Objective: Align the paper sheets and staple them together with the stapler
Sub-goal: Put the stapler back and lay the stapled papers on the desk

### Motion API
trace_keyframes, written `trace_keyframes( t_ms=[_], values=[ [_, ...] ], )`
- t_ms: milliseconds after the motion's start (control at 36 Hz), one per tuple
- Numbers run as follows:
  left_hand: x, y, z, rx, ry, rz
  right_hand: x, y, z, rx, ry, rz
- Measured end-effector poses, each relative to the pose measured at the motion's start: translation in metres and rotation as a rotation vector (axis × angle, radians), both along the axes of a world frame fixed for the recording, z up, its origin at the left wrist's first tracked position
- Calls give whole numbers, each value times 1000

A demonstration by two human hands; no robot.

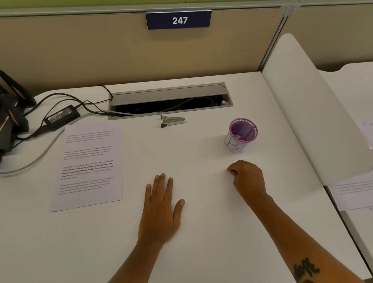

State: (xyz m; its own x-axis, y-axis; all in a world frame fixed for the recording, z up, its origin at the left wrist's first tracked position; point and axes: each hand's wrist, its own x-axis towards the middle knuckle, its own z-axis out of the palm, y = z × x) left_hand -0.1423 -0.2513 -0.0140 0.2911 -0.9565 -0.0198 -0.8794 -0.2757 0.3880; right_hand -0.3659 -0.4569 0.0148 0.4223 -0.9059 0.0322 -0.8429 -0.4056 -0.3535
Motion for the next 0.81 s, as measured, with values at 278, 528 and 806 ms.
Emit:
trace_keyframes(
  t_ms=[278,528,806],
  values=[
    [0,1,0,13,-13,-5,5,3,-1,-70,69,100],
    [0,1,1,20,-15,-2,2,5,-6,-79,4,131],
    [0,1,0,13,-15,-2,-19,-16,24,619,-934,-740]
  ],
)
